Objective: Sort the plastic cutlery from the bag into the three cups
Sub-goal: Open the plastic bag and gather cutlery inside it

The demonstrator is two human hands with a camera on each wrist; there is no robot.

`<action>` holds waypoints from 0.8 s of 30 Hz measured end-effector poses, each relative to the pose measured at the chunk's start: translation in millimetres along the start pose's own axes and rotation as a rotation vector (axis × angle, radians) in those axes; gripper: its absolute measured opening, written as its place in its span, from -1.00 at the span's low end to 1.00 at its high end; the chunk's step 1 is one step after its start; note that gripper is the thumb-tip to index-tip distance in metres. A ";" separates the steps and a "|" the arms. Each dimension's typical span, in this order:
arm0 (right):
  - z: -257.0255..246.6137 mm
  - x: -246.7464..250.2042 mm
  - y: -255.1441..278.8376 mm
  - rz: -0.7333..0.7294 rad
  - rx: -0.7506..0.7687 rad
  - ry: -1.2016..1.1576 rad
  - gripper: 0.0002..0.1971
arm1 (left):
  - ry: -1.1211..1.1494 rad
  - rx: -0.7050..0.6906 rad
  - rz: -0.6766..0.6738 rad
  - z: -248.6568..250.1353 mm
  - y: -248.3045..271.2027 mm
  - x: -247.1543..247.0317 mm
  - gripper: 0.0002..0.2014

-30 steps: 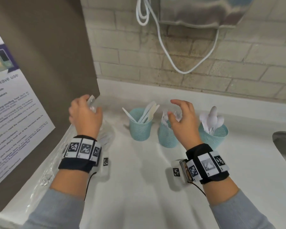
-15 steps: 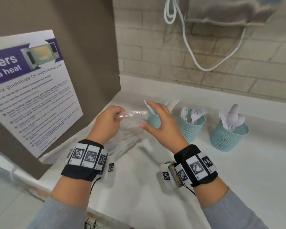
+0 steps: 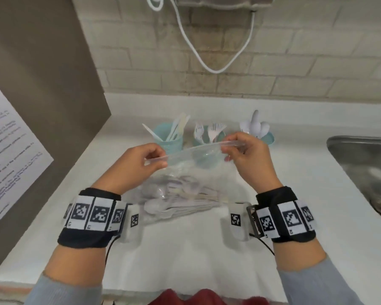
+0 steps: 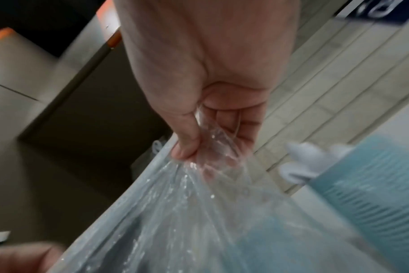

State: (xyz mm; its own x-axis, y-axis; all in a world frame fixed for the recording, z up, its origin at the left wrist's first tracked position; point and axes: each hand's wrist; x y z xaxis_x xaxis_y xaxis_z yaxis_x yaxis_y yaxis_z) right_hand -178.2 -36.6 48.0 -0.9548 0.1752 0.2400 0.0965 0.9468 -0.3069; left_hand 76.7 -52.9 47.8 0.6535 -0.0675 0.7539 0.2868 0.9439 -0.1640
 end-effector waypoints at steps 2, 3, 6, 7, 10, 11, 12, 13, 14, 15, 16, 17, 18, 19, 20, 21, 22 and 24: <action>11.3 28.5 3.3 0.107 -0.051 0.048 -0.83 | -0.066 0.041 -0.060 -11.8 -2.7 -1.3 -0.88; 16.6 42.6 5.1 0.162 -0.073 0.073 -0.83 | -0.087 0.065 -0.092 -18.0 -3.7 -1.7 -0.91; 29.8 77.9 11.1 0.292 -0.129 0.172 -0.86 | -0.092 0.104 -0.136 -28.5 -9.0 -4.8 -0.93; 34.5 86.0 13.0 0.308 -0.143 0.259 -0.85 | -0.082 0.102 -0.120 -29.6 -11.9 -7.3 -0.92; 43.9 94.2 14.0 0.332 -0.166 0.516 -0.67 | -0.034 0.089 -0.005 -23.8 -22.0 -18.3 -0.91; 43.8 90.2 12.3 0.349 -0.134 0.565 -0.59 | 0.002 0.082 0.047 -20.4 -25.1 -22.5 -0.92; 41.3 83.0 10.8 0.367 -0.075 0.600 -0.54 | 0.046 0.065 0.099 -15.9 -27.0 -26.4 -0.93; 37.3 73.1 8.0 0.373 0.006 0.618 -0.52 | 0.092 0.043 0.139 -12.0 -28.8 -29.2 -0.94; 32.8 60.8 5.3 0.346 0.087 0.603 -0.52 | 0.137 0.023 0.168 -8.0 -29.7 -31.3 -0.90; 27.1 46.2 3.4 0.272 0.147 0.555 -0.55 | 0.179 0.009 0.186 -6.0 -30.6 -32.7 -0.85; 20.8 29.5 2.3 0.162 0.175 0.483 -0.60 | 0.222 0.003 0.192 -5.5 -32.1 -33.6 -0.80; 15.6 11.5 2.1 0.042 0.187 0.419 -0.67 | 0.260 0.003 0.183 -5.9 -33.4 -34.0 -0.76; 11.9 -7.2 2.6 -0.053 0.194 0.382 -0.73 | 0.295 0.007 0.162 -6.4 -33.7 -33.8 -0.72; 9.1 -25.7 3.0 -0.116 0.203 0.370 -0.76 | 0.321 0.006 0.141 -6.8 -33.4 -32.9 -0.69; 8.0 -42.8 3.0 -0.156 0.217 0.364 -0.74 | 0.345 -0.001 0.130 -6.7 -32.5 -31.4 -0.67; 6.9 -57.9 2.3 -0.175 0.230 0.351 -0.70 | 0.367 -0.008 0.134 -7.3 -31.6 -29.5 -0.67; 5.7 -71.0 1.1 -0.179 0.236 0.334 -0.65 | 0.394 -0.012 0.144 -8.2 -30.4 -26.8 -0.67; 3.3 -90.7 -2.1 -0.159 0.235 0.301 -0.64 | 0.448 -0.010 0.154 -11.3 -27.2 -21.2 -0.65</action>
State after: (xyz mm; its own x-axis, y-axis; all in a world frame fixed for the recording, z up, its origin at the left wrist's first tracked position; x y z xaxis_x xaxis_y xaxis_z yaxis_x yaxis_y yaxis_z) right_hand -92.8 -55.3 23.9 -0.8247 0.1360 0.5489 -0.1450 0.8873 -0.4378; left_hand 63.0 -80.8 29.1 0.9262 -0.0621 0.3720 0.1680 0.9510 -0.2596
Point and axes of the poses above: each hand's wrist, its own y-axis away from the middle knuckle, its own x-axis out of the back of the hand, z = x × y, and after that the axes turned 4 degrees about -y, right-handed
